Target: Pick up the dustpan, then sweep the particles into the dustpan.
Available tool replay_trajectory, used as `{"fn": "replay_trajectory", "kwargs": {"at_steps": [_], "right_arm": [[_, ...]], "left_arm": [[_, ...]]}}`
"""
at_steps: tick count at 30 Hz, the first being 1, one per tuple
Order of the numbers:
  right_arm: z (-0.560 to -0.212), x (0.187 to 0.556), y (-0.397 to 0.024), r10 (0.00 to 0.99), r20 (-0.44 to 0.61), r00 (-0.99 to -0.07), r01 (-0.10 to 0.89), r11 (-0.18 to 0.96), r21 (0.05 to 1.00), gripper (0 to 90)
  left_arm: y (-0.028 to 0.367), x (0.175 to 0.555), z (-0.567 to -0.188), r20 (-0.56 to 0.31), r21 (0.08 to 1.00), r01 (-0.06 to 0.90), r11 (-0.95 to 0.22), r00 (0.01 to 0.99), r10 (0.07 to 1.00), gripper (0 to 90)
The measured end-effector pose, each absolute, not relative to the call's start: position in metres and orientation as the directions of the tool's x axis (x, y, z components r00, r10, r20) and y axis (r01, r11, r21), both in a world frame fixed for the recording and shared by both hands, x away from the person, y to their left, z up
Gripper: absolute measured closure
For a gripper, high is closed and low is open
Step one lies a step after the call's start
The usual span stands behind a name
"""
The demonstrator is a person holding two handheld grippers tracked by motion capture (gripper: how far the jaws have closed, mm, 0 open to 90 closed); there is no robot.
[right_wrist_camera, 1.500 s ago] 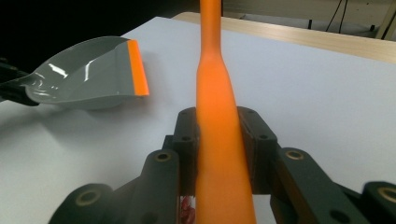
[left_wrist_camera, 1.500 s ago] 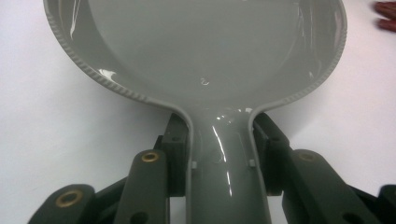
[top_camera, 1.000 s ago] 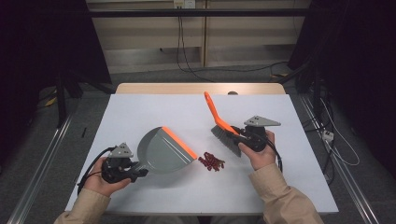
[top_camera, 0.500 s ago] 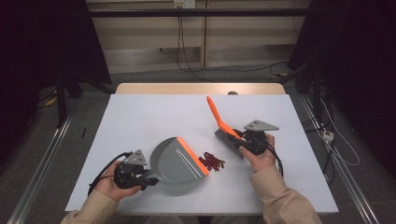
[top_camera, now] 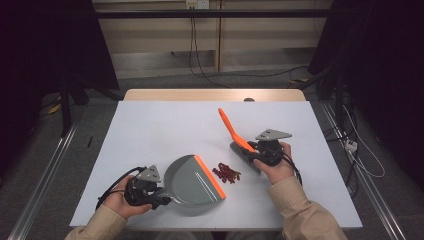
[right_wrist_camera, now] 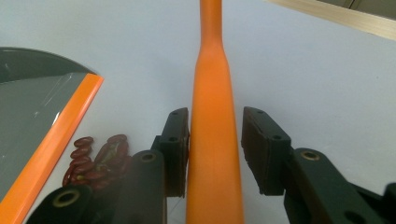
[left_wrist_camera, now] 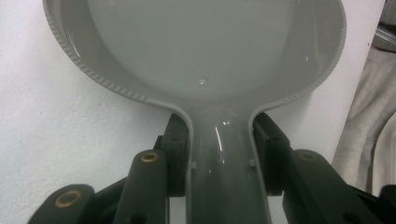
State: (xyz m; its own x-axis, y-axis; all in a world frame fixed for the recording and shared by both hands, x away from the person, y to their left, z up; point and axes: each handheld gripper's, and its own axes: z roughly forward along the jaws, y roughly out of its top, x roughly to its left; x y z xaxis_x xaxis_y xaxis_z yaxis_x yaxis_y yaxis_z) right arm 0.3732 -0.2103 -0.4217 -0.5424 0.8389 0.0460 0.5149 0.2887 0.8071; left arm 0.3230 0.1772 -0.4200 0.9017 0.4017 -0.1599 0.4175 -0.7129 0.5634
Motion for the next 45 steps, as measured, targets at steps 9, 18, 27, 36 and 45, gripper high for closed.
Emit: {"fn": "replay_trajectory", "kwargs": {"at_steps": [9,18,27,36,45], "right_arm": [[-0.415,0.378,-0.206,0.850,0.013,-0.527,0.550,0.329,0.768,71.2],[-0.417,0.368,-0.197,0.860,0.032,-0.509,0.551,0.296,0.780,71.5],[-0.421,0.357,-0.187,0.858,-0.030,-0.513,0.500,0.327,0.802,71.5],[-0.422,0.354,-0.183,0.862,-0.041,-0.505,0.493,0.327,0.806,71.5],[-0.420,0.352,-0.177,0.864,-0.040,-0.501,0.510,0.333,0.794,71.4]], "left_arm": [[0.176,0.324,-0.422,-0.174,0.570,0.418,-0.707,0.903,0.394,63.3],[0.170,0.325,-0.424,-0.172,0.564,0.401,-0.722,0.912,0.373,63.3],[0.168,0.325,-0.425,-0.196,0.577,0.421,-0.700,0.903,0.382,63.3],[0.166,0.327,-0.425,-0.191,0.572,0.415,-0.708,0.906,0.377,63.3],[0.162,0.327,-0.427,-0.202,0.569,0.426,-0.703,0.901,0.383,63.2]]}}
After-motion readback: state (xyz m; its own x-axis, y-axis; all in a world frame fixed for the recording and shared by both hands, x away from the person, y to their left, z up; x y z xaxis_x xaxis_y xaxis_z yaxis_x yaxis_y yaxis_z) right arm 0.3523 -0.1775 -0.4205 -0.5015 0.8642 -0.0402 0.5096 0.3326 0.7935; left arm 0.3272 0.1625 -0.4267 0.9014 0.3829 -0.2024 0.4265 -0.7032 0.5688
